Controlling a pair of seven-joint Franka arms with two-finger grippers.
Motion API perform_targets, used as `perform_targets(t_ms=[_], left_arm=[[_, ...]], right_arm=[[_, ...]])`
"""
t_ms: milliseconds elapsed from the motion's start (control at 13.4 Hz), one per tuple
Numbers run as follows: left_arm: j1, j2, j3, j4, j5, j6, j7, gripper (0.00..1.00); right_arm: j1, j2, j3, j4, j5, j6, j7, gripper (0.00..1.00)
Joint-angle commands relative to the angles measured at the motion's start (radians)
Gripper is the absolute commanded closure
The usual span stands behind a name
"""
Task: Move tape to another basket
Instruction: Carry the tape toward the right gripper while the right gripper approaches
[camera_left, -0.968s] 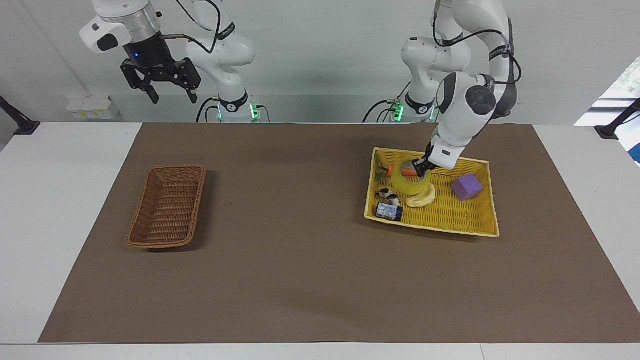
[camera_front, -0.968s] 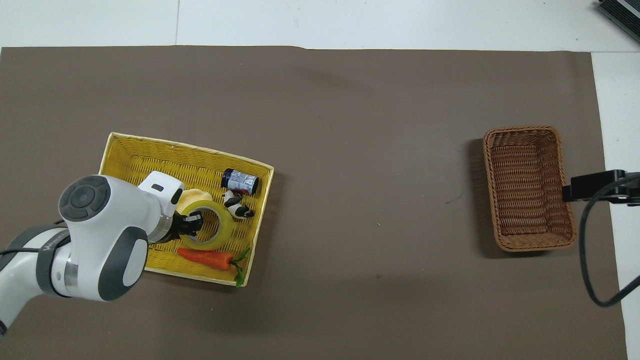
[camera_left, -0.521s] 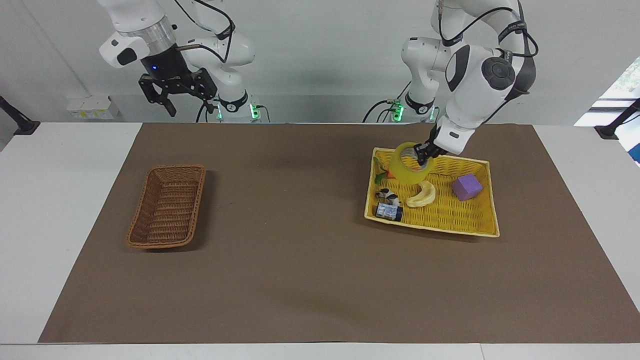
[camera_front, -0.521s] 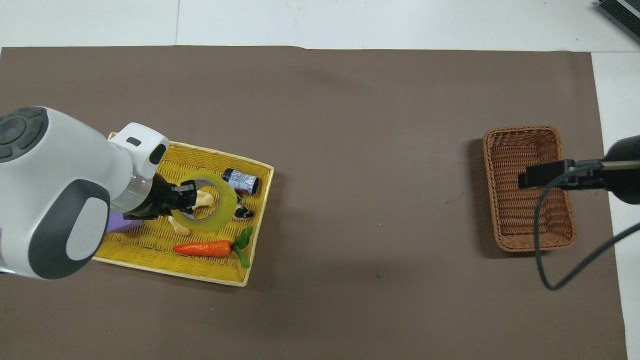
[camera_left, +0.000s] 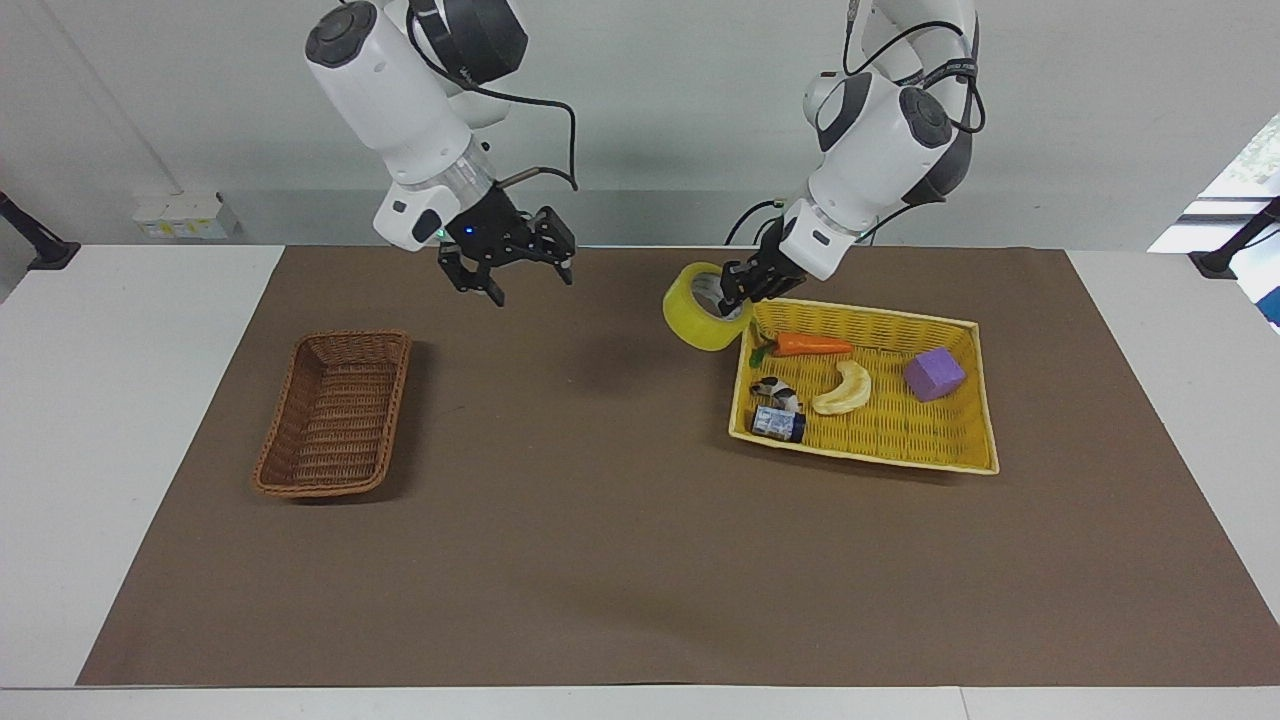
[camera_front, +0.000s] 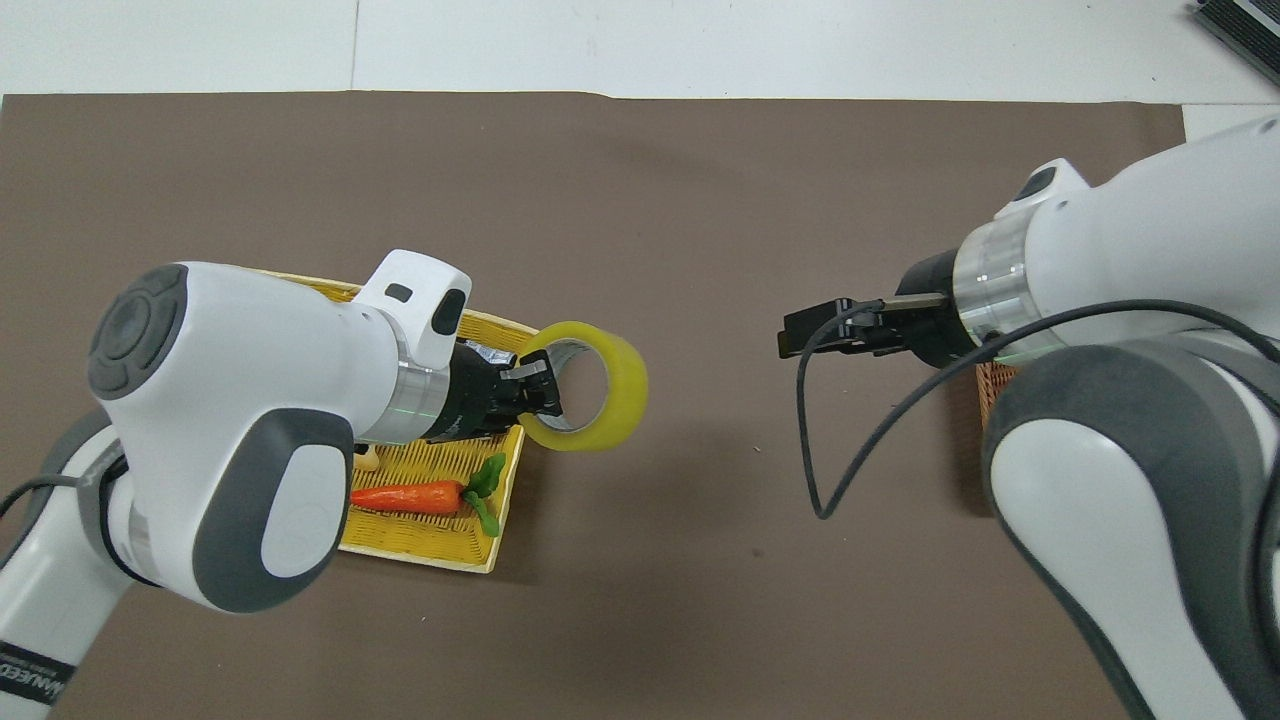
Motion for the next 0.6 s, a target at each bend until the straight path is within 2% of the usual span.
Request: perform_targets(t_ms=[0,149,298,521], left_arm=[[-0.115,0.032,0.018,0.003,-0.041,0.114,-0.001,1.0],[-0.167,0.086,0.014,0.011,-0.047,0.196,0.0,1.0],[-0.193,0.114,0.011,0.017,-0.114,0.301,0.0,1.0],[-0.192,0.115,0.001,0.02,-0.176,0.343,0.009,1.0]], right_arm=[[0.011,0.008,-0.002,-0.033,0.144,0.025,0.013,0.0],[0.017,0.008,-0.002,-0.047,0.244,0.055,0.013,0.0],[0.017,-0.004,-0.002,-0.082,0.281,0.068,-0.002,0.0],[-0.016,-0.02,-0.006,-0.148,0.283,0.059,-0.224,0.0]])
